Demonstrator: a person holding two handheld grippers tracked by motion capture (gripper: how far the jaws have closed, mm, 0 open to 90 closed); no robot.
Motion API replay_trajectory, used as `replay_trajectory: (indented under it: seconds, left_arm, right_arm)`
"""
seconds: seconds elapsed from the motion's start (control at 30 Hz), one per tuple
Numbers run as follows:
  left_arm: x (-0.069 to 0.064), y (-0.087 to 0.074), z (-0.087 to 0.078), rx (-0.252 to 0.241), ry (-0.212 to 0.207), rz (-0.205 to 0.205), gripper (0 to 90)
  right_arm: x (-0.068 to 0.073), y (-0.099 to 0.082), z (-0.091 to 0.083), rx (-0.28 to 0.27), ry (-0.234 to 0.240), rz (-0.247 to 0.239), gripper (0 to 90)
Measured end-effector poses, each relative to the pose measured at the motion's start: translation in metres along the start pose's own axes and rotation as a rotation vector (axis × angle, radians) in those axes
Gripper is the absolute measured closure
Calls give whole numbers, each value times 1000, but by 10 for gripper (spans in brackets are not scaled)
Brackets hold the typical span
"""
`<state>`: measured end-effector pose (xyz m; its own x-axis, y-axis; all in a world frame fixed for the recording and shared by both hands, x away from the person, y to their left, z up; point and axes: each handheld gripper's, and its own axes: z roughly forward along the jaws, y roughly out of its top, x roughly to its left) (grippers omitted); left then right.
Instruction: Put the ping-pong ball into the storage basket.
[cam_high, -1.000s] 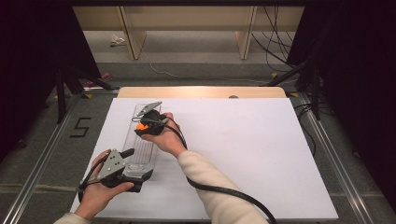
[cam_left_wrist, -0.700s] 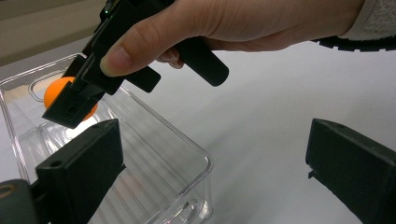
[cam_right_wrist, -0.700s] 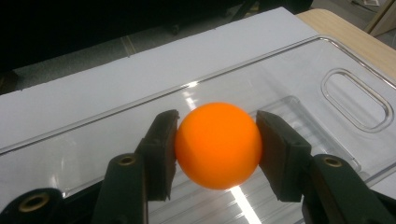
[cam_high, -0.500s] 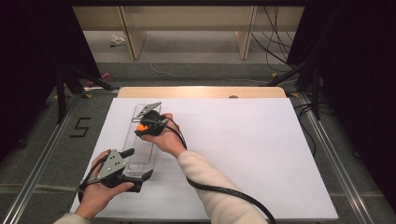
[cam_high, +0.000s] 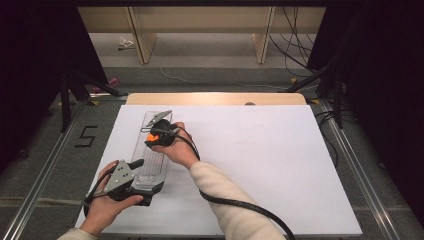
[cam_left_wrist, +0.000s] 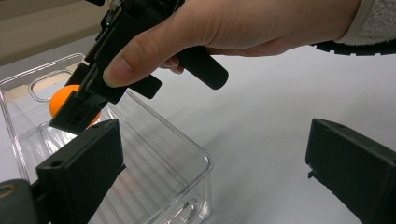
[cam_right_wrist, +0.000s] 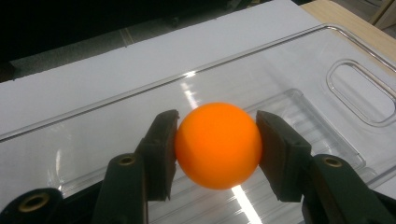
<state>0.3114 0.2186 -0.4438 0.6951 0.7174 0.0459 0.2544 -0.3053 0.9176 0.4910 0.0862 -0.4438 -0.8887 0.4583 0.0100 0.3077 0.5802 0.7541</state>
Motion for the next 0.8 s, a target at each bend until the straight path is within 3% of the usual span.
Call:
replay_trajectory:
  seconds: [0.8]
  left_arm:
    - [0,0,0,2,-2,3,38]
  right_arm:
    - [1,-2,5,32,1,-13,511]
